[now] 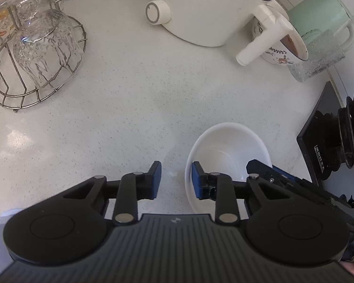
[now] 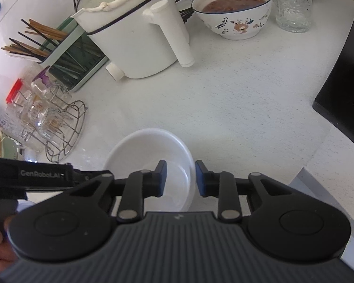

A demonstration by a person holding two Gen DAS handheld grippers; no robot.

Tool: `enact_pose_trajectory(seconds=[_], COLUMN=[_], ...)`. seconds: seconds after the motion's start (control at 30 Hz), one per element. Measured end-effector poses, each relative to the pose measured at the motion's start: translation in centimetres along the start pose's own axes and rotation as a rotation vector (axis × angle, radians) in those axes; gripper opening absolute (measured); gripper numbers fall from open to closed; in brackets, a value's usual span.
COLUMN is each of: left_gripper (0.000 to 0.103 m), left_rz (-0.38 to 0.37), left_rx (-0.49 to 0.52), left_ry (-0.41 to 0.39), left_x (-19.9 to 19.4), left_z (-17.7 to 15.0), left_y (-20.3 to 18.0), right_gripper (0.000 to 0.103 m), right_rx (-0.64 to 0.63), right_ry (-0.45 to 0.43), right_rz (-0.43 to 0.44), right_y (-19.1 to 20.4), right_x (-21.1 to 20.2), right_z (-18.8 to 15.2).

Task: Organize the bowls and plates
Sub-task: 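Lower the left tool and close it on the small white bowl's rim, then carry the small white bowl with the left tool to the nested white bowls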

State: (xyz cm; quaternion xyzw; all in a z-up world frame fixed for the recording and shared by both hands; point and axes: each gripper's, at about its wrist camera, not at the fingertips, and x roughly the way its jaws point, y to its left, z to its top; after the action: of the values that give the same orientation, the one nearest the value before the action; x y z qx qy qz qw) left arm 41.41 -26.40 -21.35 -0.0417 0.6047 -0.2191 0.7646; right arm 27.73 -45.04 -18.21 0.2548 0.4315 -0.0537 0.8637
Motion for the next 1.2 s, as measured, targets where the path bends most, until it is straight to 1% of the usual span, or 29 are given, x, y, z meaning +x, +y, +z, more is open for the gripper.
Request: enact_pose_trajectory(seconds=[0.07, 0.13, 0.27, 0.37, 0.47, 0.57, 0.67, 0.87, 1.0, 1.2], left_gripper=[0.023, 0.022, 0.022, 0.019, 0.019, 0.019, 0.019, 0.019, 0.019, 0.019], left_rz=[-0.003, -0.009, -0.020, -0.048, -0.065, -0.061, -0.073, -0.088, -0.093, -0.113], left_rx=[0.002, 0.009, 0.019, -0.001, -0.007, -0.003, -0.005, -0.023, 0.002, 0.003], left_ry=[0.003, 0.002, 0.013, 0.027, 0.033, 0.033, 0.028, -0.002, -0.017, -0.047], left_x=[-0.1, -0.2, 0.0, 0.2, 0.0, -0.5, -1.4, -3.4, -5.0, -7.2], left_z=[0.2, 0.3, 0.6, 0.9, 1.0, 1.1, 1.0, 1.0, 0.9, 0.5], left_y=[0.1, 0.3, 0.5, 0.7, 0.8, 0.9, 1.3, 2.0, 2.1, 2.7], right_gripper=[0.030, 0.029, 0.021, 0.017, 0.016, 0.016, 0.017, 0.018, 0.018, 0.018], right_rx=[-0.001, 0.005, -0.010, -0.016, -0.014, -0.019, -0.020, -0.011, 0.005, -0.011], right_ry=[-0.002, 0.000, -0.006, -0.004, -0.004, -0.001, -0.004, -0.012, -0.022, -0.039], right_rz=[-0.008, -0.006, -0.019, -0.023, -0.011, -0.006, 0.005, 0.028, 0.041, 0.059], right_y=[0.1, 0.0, 0.3, 0.5, 0.9, 1.3, 1.7, 2.7, 3.4, 4.9], right_x=[0.1, 0.1, 0.4, 0.4, 0.2, 0.0, -0.4, -1.7, -2.6, -4.3], right_z=[0.1, 0.1, -0.1, -0.1, -0.1, -0.1, 0.0, 0.1, 0.1, 0.0])
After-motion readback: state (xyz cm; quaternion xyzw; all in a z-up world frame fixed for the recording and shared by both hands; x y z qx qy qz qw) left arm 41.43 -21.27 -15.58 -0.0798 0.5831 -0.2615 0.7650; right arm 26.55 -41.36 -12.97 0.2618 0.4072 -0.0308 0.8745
